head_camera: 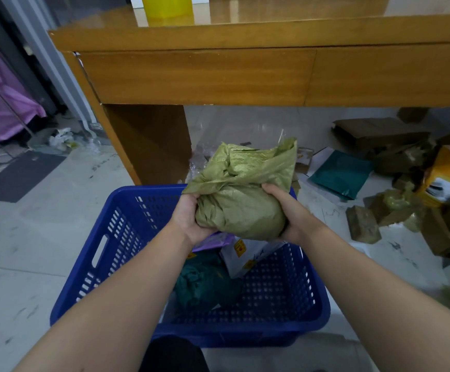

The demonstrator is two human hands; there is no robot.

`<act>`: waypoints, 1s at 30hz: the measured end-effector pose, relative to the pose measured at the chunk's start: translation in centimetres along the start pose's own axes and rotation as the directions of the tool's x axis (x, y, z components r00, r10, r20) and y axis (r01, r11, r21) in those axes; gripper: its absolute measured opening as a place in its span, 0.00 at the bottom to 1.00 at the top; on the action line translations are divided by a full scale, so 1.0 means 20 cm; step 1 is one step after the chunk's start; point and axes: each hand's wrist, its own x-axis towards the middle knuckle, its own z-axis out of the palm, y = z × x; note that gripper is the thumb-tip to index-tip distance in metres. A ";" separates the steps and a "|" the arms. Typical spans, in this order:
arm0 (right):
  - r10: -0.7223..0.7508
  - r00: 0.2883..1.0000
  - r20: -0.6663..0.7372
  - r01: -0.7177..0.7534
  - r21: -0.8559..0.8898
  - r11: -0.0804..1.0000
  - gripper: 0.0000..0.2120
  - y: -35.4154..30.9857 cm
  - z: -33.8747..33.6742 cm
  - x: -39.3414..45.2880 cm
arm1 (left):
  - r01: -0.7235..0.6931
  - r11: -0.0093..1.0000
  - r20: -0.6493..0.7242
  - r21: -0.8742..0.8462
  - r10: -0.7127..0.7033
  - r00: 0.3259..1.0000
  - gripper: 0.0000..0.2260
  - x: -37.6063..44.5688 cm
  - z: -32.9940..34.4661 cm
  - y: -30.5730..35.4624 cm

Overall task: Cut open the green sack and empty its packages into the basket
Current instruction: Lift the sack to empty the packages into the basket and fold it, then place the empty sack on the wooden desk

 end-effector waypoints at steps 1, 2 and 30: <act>-0.023 0.999 0.034 0.021 0.052 0.998 0.13 0.00 0.00 -0.01 | 0.012 1.000 -0.006 -0.011 -0.012 1.000 0.18 0.00 0.00 -0.01; -0.053 0.996 0.069 0.045 0.106 0.993 0.11 -0.01 0.01 -0.01 | 0.023 1.000 -0.014 -0.009 -0.023 1.000 0.18 0.00 0.01 -0.01; -0.559 0.809 -0.180 0.553 -0.085 0.829 0.24 -0.81 0.21 -0.58 | -0.387 0.702 -0.015 0.598 0.492 0.870 0.19 -0.27 0.78 0.55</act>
